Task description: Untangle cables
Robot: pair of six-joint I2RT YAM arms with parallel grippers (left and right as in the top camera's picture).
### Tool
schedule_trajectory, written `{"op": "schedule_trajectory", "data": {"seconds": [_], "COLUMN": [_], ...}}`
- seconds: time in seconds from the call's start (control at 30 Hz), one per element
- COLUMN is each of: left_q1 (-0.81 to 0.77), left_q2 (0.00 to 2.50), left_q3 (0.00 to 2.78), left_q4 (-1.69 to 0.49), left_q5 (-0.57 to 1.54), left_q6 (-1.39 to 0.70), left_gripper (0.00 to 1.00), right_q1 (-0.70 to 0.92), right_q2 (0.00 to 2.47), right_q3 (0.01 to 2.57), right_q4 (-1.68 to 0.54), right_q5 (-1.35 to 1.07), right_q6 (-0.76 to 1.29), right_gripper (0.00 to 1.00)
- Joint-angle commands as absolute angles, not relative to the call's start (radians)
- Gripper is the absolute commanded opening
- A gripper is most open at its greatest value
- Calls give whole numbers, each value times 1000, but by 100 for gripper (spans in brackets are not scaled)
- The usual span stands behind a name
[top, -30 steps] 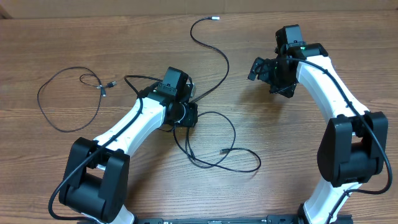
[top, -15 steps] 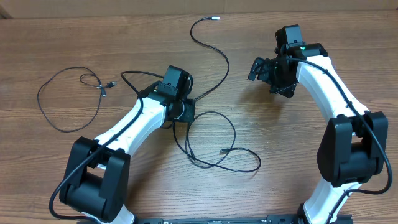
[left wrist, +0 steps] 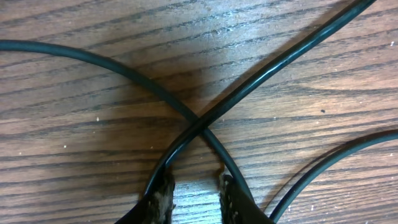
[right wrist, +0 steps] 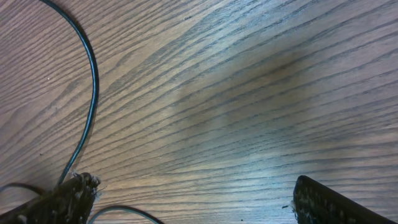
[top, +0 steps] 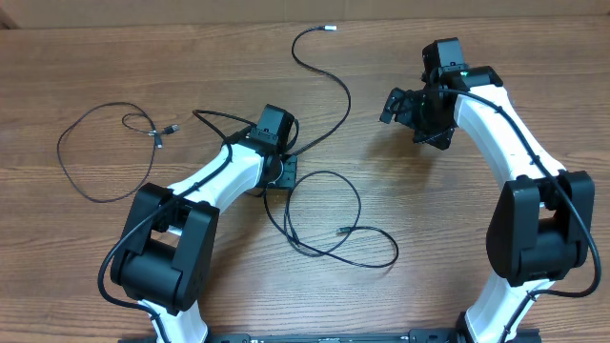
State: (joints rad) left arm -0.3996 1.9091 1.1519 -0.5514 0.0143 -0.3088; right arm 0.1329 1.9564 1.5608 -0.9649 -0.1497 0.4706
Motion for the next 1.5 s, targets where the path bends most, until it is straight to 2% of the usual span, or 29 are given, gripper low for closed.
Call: {"op": "schedule_trajectory", "data": {"seconds": [0.0, 0.03, 0.13, 0.3, 0.37, 0.6, 0.67, 0.77, 0.83, 0.93, 1.3, 1.47], "left_q1": [-396, -395, -392, -392, -392, -393, -393, -393, -393, -393, -393, -393], "left_q2": [1961, 1961, 1961, 1961, 1961, 1964, 1964, 1964, 1964, 1964, 1964, 1964], "left_q3": [1131, 1134, 1205, 1404, 1465, 1407, 1359, 1267, 1222, 1190, 1188, 1188], "left_q4": [-559, -553, -653, -834, -879, -844, -810, -712, -632, -566, -559, -568], "left_q5": [19, 19, 19, 16, -8, -115, -115, -115, -115, -111, -51, -51], "left_q6": [-322, -322, -309, -224, -194, -194, -194, -194, -182, -179, -180, -180], "left_gripper": [27, 32, 17, 15, 4, 4, 7, 29, 39, 28, 32, 29], "right_q1": [135, 135, 135, 135, 135, 135, 135, 135, 135, 135, 135, 135], "right_q2": [1953, 1953, 1953, 1953, 1953, 1953, 1953, 1953, 1953, 1953, 1953, 1953], "right_q3": [1559, 1559, 1559, 1559, 1559, 1559, 1559, 1559, 1559, 1559, 1559, 1559], "right_q4": [-962, -962, -962, -962, -962, -962, -962, -962, -962, -962, -962, -962], "right_q5": [-147, -147, -147, -147, -147, -147, -147, -147, -147, -147, -147, -147], "right_q6": [471, 471, 471, 471, 471, 471, 471, 471, 470, 471, 471, 471], "right_gripper": [100, 100, 100, 100, 100, 100, 100, 100, 100, 100, 100, 100]}}
